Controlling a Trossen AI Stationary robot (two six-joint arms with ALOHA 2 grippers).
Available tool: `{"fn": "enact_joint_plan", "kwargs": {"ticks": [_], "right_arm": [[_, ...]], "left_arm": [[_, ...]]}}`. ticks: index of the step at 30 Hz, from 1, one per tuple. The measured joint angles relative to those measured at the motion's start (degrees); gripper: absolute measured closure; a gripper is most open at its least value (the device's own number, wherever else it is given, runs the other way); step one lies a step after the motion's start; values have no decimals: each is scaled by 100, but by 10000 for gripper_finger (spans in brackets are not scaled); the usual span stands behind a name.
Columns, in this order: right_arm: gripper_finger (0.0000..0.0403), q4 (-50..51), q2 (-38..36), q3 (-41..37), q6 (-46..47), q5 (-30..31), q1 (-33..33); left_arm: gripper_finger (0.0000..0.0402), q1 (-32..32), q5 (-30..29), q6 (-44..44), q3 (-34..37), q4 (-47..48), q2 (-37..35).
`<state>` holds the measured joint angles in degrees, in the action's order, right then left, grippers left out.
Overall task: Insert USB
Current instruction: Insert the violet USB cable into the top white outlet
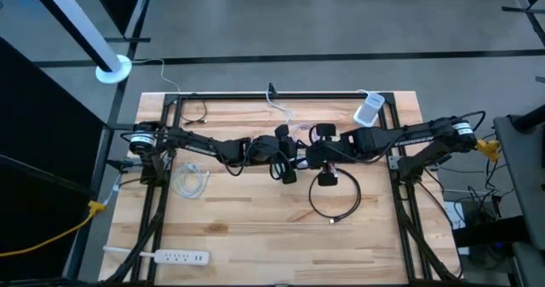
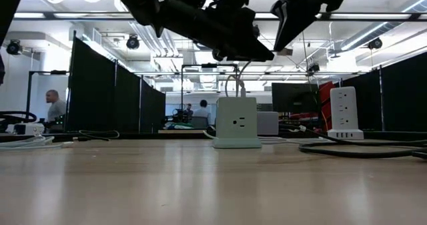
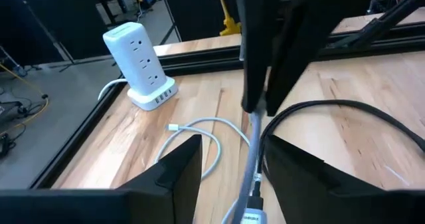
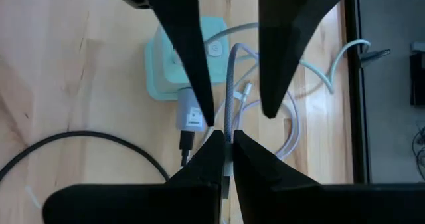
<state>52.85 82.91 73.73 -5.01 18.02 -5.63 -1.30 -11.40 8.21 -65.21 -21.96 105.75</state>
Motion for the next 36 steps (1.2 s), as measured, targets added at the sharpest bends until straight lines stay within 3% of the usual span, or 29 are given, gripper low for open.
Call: {"fn": "enact_joint_plan", "kwargs": {"ticks": [4, 12, 19, 25, 31, 36], "right_arm": [[396, -21, 2, 0, -28, -2, -2], [396, -134, 2, 2, -209, -29, -2], [396, -121, 4, 2, -211, -46, -2], [395, -114, 4, 2, -182, -44, -2], [385, -121, 13, 2, -207, -39, 0], [354, -13, 11, 2, -158, 29, 0]], "left_arm": [[254, 7, 67, -49, 0, -67, 0], [287, 9, 889, -158, 0, -181, 0], [362, 4, 870, -318, 0, -200, 0], [395, 10, 745, -335, 2, -176, 0], [400, 18, 474, -334, 0, -103, -1], [401, 58, 354, -282, 9, 85, -52]]}}
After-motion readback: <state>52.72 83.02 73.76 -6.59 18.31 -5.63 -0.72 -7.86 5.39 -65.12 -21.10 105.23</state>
